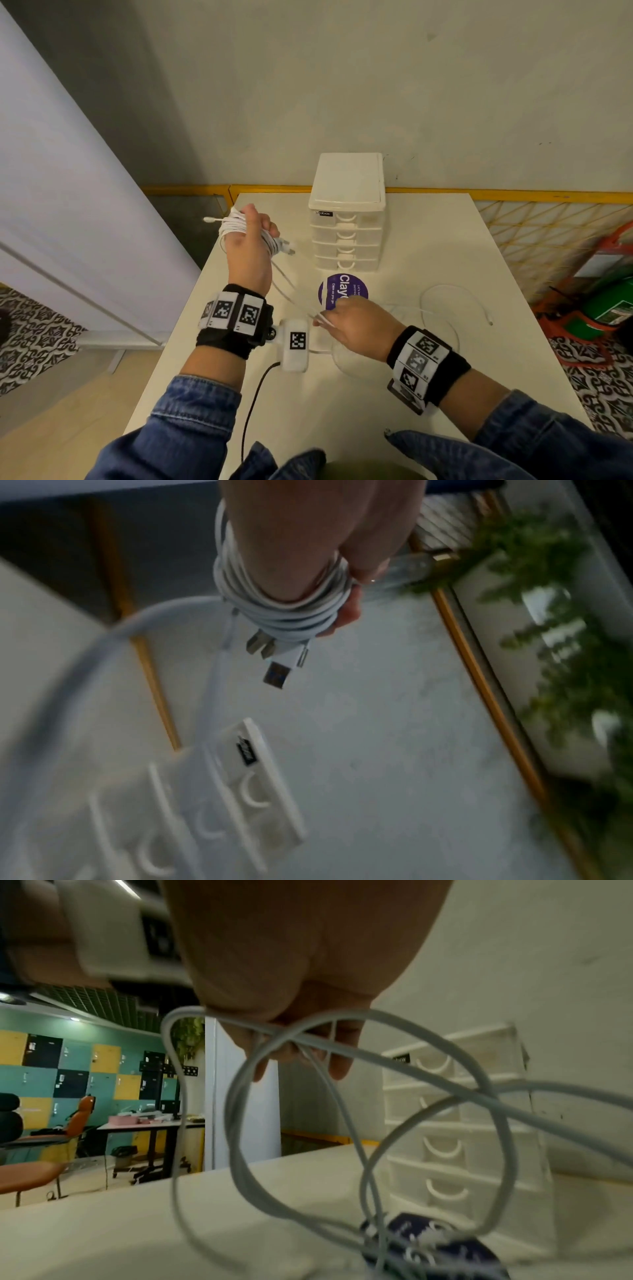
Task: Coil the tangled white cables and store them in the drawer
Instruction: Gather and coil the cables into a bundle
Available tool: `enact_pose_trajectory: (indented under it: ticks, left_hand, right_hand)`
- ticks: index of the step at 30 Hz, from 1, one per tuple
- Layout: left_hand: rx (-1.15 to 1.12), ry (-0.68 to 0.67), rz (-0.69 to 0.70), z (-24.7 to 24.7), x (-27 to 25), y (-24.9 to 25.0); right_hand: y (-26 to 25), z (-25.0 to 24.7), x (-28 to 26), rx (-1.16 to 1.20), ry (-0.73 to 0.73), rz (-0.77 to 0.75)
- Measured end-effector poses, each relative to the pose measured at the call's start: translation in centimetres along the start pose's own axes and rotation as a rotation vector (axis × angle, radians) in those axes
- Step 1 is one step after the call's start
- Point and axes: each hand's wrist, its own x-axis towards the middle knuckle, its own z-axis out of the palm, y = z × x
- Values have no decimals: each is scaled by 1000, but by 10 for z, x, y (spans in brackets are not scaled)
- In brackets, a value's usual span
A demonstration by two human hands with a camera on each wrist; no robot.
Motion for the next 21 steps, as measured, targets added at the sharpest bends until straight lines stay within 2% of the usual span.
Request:
enact_pose_trajectory:
  ticks: [2, 4, 7, 10, 13, 16, 21]
  left_hand:
    - [302, -58, 99, -7, -1, -8]
    - [568, -173, 163, -13, -4, -18]
    - [774, -376, 50, -17, -13, -29]
    - [803, -549, -122, -12, -26, -30]
    - [770, -746, -222, 0, -39, -30]
    - [741, -781, -312, 9, -44, -31]
    - [530, -805, -414, 7, -43, -27]
  right_hand:
    - [-1, -13, 3, -83, 127, -42]
    - [1, -26, 5, -129, 257, -69]
    - [10, -47, 6, -109, 402, -9]
    - [19, -62, 5, -79, 478, 81]
    - [29, -68, 6, -24, 521, 138]
    - [38, -66, 5, -21, 553, 174]
    - [50, -59, 3, 38, 547, 133]
